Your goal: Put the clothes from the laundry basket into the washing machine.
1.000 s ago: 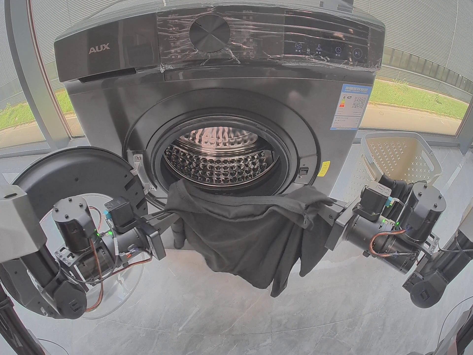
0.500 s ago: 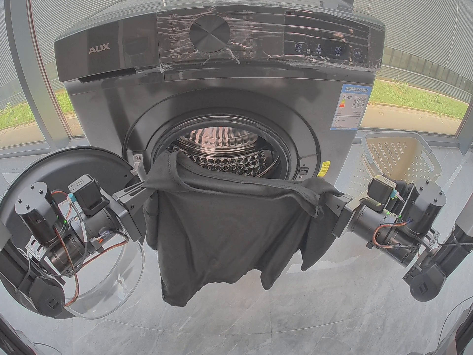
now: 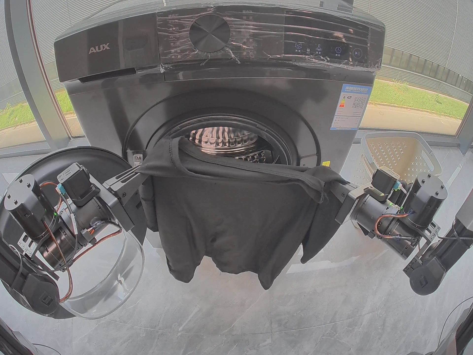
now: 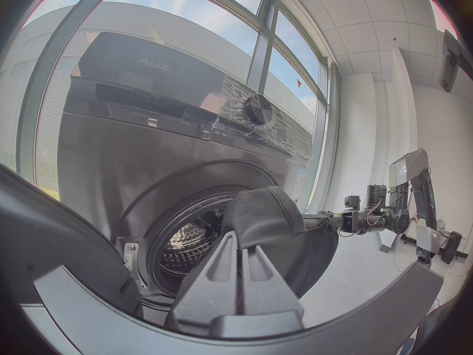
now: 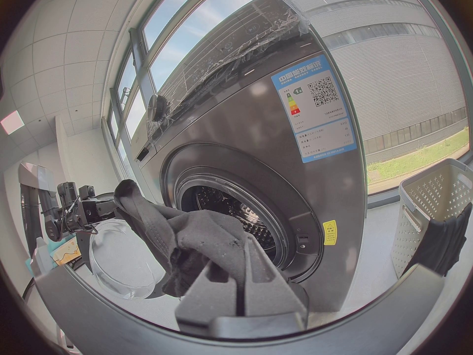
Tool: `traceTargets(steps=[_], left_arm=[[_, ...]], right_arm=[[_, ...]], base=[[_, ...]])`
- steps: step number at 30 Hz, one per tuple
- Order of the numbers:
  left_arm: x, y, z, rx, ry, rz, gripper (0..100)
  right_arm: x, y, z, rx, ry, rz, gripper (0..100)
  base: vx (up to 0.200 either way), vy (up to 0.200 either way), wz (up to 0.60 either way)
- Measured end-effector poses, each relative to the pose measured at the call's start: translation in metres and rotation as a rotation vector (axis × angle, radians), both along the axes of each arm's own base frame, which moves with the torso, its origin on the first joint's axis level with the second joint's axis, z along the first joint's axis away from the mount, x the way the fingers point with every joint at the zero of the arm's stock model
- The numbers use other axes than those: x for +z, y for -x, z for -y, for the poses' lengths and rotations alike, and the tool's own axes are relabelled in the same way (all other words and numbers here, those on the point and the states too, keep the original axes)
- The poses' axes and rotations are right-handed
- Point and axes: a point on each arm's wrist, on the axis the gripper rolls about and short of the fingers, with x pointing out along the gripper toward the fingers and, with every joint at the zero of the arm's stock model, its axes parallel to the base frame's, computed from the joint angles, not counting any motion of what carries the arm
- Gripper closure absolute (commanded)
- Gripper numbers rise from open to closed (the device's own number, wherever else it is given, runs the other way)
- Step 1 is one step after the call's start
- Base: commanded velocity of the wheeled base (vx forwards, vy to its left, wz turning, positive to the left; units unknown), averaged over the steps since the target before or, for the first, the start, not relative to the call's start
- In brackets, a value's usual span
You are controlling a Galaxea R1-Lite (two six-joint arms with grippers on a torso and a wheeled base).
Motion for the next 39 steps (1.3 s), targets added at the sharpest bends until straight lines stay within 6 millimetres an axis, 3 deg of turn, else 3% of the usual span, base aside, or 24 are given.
traceTargets(steps=[35,36,39], left_arm=[[0.0006,0.0013,0.0001,-0.002,0.000,0.003,100],[0.0006,0.0016,0.0007,-0.004,0.000,0.002,100],[0.0011,0.0026,0.0051,-0.023,0.002,0.004,100]], right_arm=[[0.0049,0.0006,0.0012,-0.005,-0.006,0.017,100],[0.0045,0.0010,0.0009,-0.003,-0.005,0.016,0],[0.0017,0.0039,-0.0007,0.006,0.001,0.004,0]], base=[[0.000,0.000,0.00],[0.000,0.000,0.00],[0.000,0.000,0.00]])
